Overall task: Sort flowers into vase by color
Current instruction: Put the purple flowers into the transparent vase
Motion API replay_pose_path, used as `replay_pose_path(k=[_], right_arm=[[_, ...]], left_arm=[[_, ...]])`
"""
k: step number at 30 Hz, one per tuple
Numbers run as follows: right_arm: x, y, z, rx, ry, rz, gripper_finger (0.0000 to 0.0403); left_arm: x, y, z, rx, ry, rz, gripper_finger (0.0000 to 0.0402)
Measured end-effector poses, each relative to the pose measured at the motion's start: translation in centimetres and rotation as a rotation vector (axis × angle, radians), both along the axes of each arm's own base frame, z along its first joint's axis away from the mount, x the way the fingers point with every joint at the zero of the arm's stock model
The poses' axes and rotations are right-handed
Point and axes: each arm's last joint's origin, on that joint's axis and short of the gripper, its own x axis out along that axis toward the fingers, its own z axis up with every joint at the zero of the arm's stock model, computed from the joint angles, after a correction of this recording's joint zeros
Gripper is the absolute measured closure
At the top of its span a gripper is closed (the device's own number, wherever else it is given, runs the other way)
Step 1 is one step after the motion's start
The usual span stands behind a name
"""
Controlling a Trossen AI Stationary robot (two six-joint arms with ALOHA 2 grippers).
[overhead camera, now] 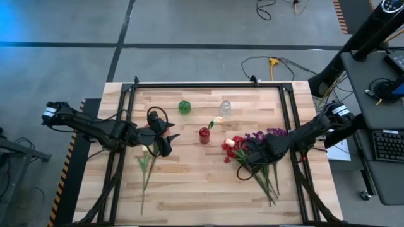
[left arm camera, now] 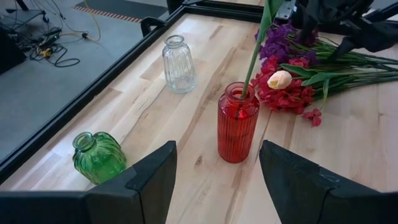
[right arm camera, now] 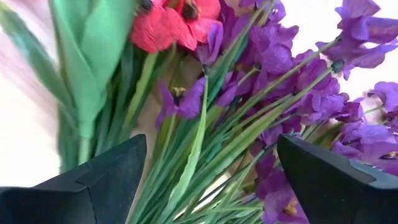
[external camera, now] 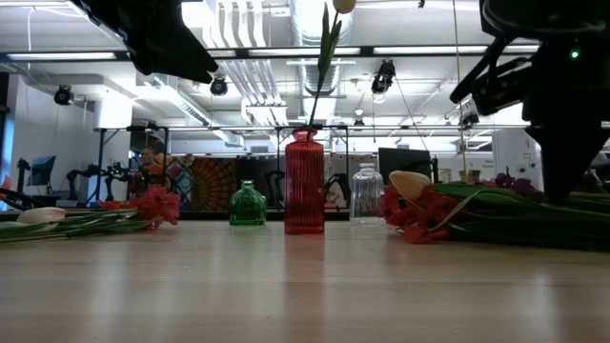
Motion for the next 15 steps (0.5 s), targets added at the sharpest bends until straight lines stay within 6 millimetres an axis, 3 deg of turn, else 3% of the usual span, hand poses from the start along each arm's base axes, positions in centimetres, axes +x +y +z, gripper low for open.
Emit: replay_pose_path(k=[8, 15], right_arm=[[0.0, 0.0, -1.3, 0.023, -0.056, 0.007, 0.0053], [-0.3, -0.3, -1.9, 0.015, -0.049, -0.008, 0.0098]], left_arm=[[0.0, 0.0, 0.0, 0.000, 0.000, 0.000, 0.0189], [0.0, 0.0, 0.0, 0.000, -0.001, 0.000, 0.0189]])
